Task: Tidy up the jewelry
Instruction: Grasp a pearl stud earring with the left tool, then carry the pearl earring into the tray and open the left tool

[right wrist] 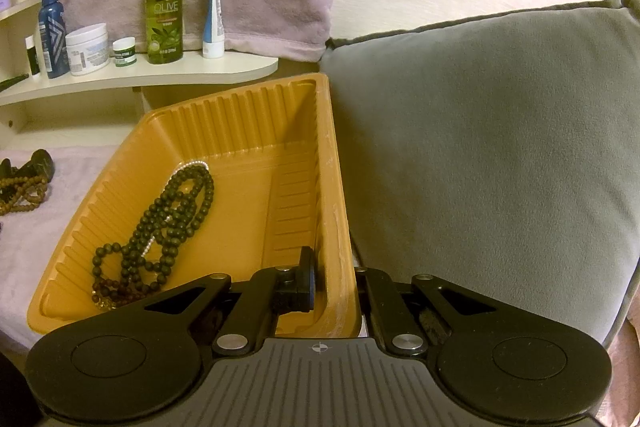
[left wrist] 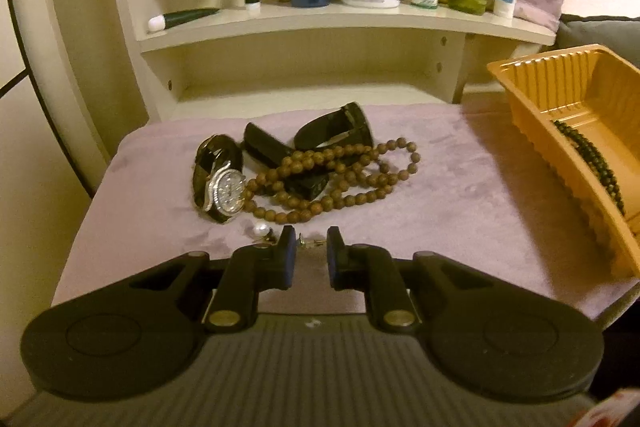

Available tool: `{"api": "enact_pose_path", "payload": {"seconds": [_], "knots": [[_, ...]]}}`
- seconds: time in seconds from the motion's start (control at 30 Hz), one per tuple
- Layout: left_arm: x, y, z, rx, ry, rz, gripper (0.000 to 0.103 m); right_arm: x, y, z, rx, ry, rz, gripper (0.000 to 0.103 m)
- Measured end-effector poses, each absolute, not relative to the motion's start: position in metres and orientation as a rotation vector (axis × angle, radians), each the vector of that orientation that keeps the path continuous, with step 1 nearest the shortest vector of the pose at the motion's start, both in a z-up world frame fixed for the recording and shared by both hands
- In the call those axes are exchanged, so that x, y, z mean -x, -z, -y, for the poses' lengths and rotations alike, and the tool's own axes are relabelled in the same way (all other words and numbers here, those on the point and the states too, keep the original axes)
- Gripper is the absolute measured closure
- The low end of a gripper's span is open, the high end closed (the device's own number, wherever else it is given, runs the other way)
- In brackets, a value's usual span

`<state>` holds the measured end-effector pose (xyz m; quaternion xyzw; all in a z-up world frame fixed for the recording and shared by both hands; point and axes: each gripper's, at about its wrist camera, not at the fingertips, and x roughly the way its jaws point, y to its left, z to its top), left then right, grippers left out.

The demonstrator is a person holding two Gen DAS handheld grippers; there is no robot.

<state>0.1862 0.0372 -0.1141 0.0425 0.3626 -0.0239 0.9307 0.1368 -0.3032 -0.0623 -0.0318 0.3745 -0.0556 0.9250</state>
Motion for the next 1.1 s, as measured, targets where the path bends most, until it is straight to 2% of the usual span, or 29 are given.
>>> {"api": "enact_pose_path", "payload": {"seconds": [0.63,1.1], "knots": [[-0.17,0.066,0.05,-0.077,0.335,-0.663,0.089,-0.135,0.059,0.3,0.064,0.113,-0.762,0.098],[-0.154,0.065,0.114,-0.134,0.527,-0.666,0.089,-0.134,0.058,0.301,0.05,0.114,-0.761,0.098]]}}
